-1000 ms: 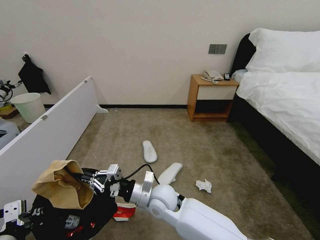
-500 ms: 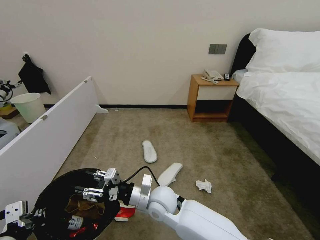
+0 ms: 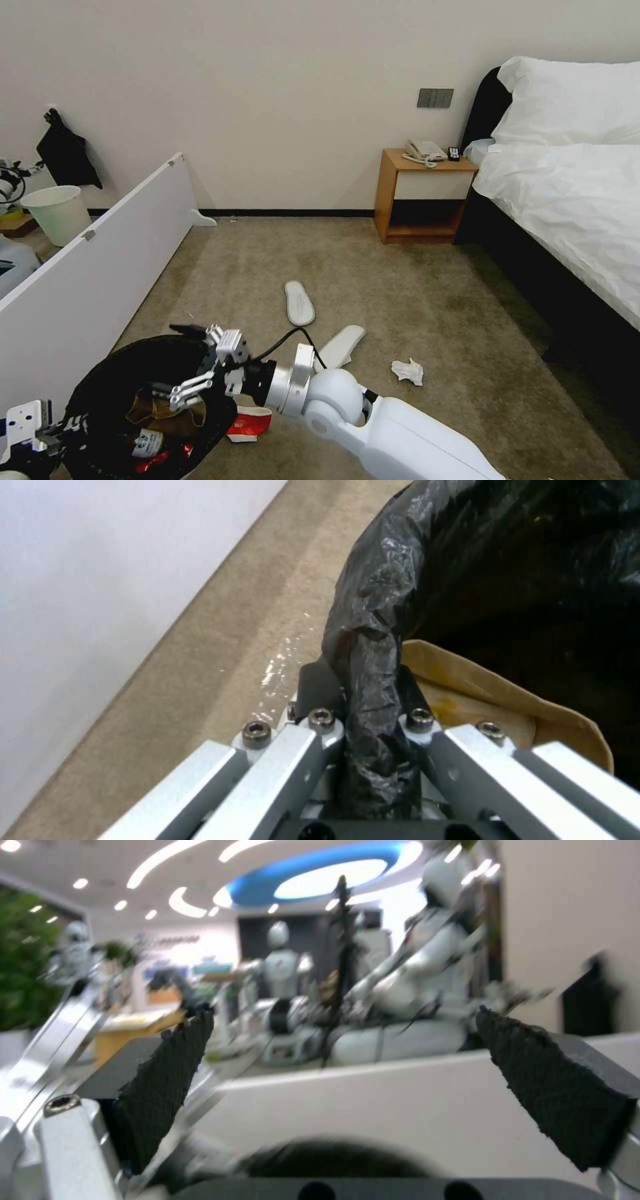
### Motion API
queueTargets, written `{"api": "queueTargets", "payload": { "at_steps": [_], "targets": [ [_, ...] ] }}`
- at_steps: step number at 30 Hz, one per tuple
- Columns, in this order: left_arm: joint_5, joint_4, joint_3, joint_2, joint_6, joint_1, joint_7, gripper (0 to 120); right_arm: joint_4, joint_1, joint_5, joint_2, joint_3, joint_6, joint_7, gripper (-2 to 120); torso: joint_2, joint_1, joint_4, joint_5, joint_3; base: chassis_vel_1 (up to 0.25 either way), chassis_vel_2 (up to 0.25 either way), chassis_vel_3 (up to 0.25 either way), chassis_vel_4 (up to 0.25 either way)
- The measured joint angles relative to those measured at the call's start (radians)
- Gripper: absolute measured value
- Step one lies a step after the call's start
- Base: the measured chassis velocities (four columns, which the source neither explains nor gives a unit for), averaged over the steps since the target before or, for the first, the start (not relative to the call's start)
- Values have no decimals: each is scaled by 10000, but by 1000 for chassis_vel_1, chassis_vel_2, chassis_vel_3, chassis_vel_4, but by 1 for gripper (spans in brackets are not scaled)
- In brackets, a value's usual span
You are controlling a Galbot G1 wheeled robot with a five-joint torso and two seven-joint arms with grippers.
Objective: Pick up the trash bin, then pick up the garbage from the floor and place it into the trash bin.
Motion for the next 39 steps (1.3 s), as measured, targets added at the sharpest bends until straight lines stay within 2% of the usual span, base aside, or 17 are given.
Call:
{"api": "queueTargets", "payload": {
  "at_steps": [1,4,8,11,15,18,22,25,26,27,29,33,39],
  "targets": [
    [0,0,0,0,0,0,0,3,0,0,0,0,0,0,0,100,0,0,0,0,0,0,0,0,0],
    [24,88,-241,-65,0,-47,17,3,-86,-193,46,112,1220,36,-37,100,0,0,-4,-1,1,0,0,0,0],
    [-49,118,-474,-121,0,-62,32,3,-114,-313,104,104,1792,32,258,100,1,0,-5,-1,0,0,0,0,0],
    [-334,179,-921,-134,0,20,87,3,-69,-752,28,-13,2415,-144,1431,100,0,0,-3,-1,0,0,0,0,0],
    [-464,218,-1111,-48,0,45,97,3,-93,-1078,-198,-23,2570,-223,2035,100,0,0,-3,0,0,0,0,0,0],
    [-669,248,-1329,97,0,58,102,3,-333,-1638,-854,-22,2650,-377,3134,100,0,0,-3,0,0,0,0,0,0],
    [-769,252,-1410,144,0,87,101,3,-648,-1943,-1150,-21,2624,-493,3638,100,0,0,-4,0,0,0,0,0,0],
    [-814,249,-1437,155,0,117,103,3,-904,-2093,-1301,-23,2568,-689,3709,100,0,0,-3,0,0,0,0,0,0],
    [-833,239,-1460,159,0,128,104,3,-1088,-2172,-1458,-16,2527,-1081,3713,100,0,0,-3,0,0,0,0,0,0],
    [-833,239,-1460,159,0,128,104,3,-1088,-2172,-1458,-16,2527,-1081,3713,100,0,0,-3,0,0,0,0,0,0],
    [-877,212,-1487,160,0,138,112,3,-1497,-2223,-1985,127,2460,-1900,3698,100,1,0,-4,0,0,0,0,0,0],
    [-906,167,-1501,152,0,173,116,3,-2017,-2285,-2399,310,2213,-2516,3592,100,1,0,-1,-1,0,0,0,0,0],
    [-945,130,-1556,158,0,189,119,3,-2486,-2335,-2939,348,1939,-2767,3147,100,1,0,-4,-2,0,0,0,0,0]
  ]
}}
